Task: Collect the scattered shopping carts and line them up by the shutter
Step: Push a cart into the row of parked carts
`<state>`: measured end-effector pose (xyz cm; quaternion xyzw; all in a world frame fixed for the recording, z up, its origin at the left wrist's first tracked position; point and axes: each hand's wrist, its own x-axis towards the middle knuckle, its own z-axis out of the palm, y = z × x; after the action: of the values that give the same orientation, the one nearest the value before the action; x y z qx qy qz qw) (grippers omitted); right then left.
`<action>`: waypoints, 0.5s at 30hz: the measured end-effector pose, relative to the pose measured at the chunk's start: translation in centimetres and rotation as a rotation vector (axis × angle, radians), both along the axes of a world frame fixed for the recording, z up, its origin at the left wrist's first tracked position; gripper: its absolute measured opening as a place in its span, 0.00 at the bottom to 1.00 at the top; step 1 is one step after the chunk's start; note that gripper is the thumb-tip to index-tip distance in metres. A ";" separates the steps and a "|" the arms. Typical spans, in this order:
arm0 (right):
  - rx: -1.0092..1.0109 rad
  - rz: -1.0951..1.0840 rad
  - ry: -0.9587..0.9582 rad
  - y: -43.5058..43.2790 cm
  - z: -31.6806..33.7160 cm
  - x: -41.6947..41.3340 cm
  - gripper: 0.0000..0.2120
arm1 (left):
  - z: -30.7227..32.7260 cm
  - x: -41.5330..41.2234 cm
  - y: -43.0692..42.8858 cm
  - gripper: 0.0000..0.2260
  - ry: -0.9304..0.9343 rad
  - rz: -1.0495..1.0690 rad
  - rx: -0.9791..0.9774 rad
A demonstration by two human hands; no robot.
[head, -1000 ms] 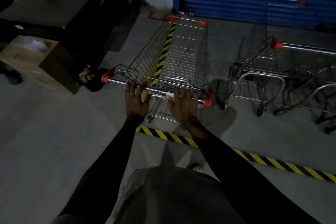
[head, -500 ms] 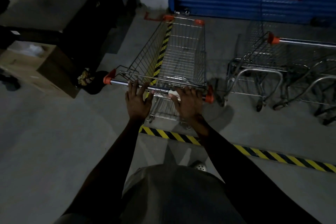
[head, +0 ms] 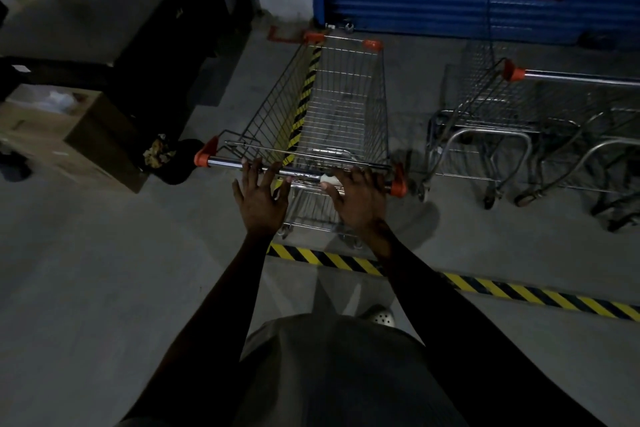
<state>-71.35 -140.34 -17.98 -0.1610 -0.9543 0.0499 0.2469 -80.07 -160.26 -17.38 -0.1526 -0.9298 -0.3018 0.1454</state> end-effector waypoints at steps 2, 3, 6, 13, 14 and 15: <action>0.006 0.001 0.018 -0.2 0.1 0.3 0.21 | -0.2 0.2 -0.3 0.18 -0.002 -0.003 -0.003; 0.006 0.006 0.026 -0.3 0.1 0.4 0.20 | -0.3 0.2 -0.4 0.18 0.000 -0.006 -0.012; 0.009 0.012 0.027 -0.4 0.2 0.7 0.21 | -0.4 0.4 -0.6 0.19 -0.003 -0.006 -0.019; -0.003 0.014 0.005 -0.5 0.7 1.0 0.20 | 0.2 0.6 -0.7 0.20 -0.035 -0.007 -0.024; -0.008 0.014 -0.003 -0.5 0.7 1.0 0.20 | 0.2 0.6 -0.7 0.20 -0.038 -0.005 -0.025; -0.009 0.014 -0.010 -0.6 0.7 1.0 0.20 | 0.2 0.6 -0.7 0.20 -0.037 -0.005 -0.024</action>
<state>-70.30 -140.89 -17.25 -0.1556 -0.9564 0.0552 0.2411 -79.49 -160.94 -17.17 -0.1512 -0.9355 -0.2935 0.1256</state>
